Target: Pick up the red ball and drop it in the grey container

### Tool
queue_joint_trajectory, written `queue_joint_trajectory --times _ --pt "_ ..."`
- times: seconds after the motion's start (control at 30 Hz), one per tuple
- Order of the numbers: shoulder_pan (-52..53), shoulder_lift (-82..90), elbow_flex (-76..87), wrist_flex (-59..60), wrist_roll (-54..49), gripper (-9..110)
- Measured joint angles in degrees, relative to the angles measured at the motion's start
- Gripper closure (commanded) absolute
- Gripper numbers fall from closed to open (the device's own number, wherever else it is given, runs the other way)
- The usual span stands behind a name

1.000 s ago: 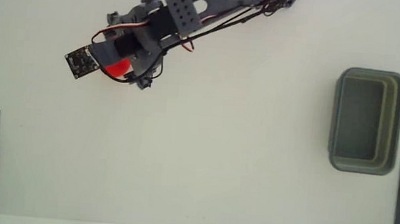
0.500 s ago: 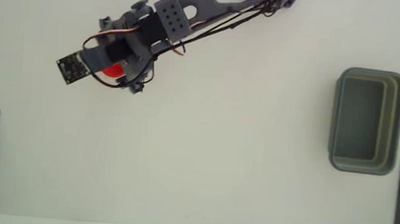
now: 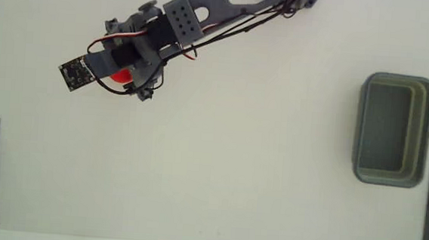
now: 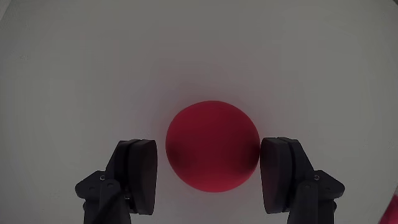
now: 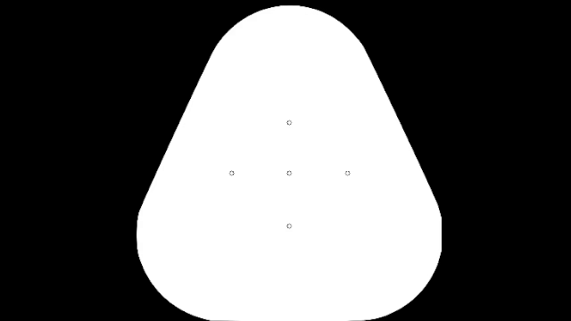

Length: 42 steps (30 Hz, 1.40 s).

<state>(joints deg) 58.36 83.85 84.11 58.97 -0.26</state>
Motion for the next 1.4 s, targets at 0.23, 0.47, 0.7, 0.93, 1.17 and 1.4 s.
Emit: queue_joint_trajectory --times 0.23,0.47,0.7,0.93,1.17,1.4 --pt "0.0 0.0 0.0 0.0 0.0 -9" --pt "0.0 0.0 0.09 -1.14 0.0 -9" --pt "0.0 0.0 1.41 -3.69 0.0 -9" --pt "0.09 0.0 5.01 -7.21 0.0 -9" --pt "-0.09 0.0 7.47 -10.2 0.0 -9" --pt "-0.09 -1.14 9.49 -12.48 0.0 -9"
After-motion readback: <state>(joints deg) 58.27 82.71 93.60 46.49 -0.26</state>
